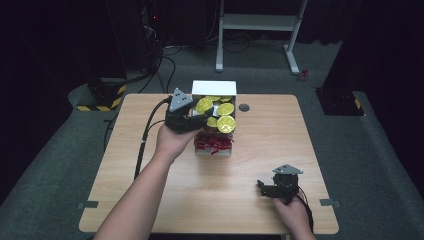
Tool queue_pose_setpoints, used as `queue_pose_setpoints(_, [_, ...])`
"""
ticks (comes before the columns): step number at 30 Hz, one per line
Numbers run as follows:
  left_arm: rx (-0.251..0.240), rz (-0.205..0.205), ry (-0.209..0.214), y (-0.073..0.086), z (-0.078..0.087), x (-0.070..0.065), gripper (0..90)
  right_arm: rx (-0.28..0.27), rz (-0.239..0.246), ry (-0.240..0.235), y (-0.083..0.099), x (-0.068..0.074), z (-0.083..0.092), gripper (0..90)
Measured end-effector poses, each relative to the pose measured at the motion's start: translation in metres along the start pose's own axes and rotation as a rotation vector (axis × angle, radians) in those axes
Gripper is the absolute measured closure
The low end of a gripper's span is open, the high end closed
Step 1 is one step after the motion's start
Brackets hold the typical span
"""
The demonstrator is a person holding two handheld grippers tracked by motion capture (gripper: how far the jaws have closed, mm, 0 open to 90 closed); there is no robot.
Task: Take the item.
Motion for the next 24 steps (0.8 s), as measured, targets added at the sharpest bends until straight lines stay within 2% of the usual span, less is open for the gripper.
queue_pose_setpoints(6, [-0.018, 0.02, 0.001, 0.0, 0.008, 0.005, 39.4, 0.0, 0.0, 0.0, 0.0, 0.0, 0.0, 8.1])
queue_pose_setpoints(15, [-0.035, 0.027, -0.006, -0.001, 0.018, 0.011, 39.5, 0.0, -0.001, 0.0, 0.0, 0.0, 0.0, 8.1])
queue_pose_setpoints(24, [-0.044, 0.035, -0.039, 0.002, 0.034, 0.025, 39.5, 0.001, -0.003, -0.001, 0.0, 0.0, 0.0, 8.1])
Point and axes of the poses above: each handheld gripper's, and its own axes: z roughly backward along the jaws, y roughly out of its underside, x roughly to its left, the point moved 3 cm from there along -z, roughly forward along the jaws, and after that the axes turned 3 degrees about x, right-handed, at the moved point
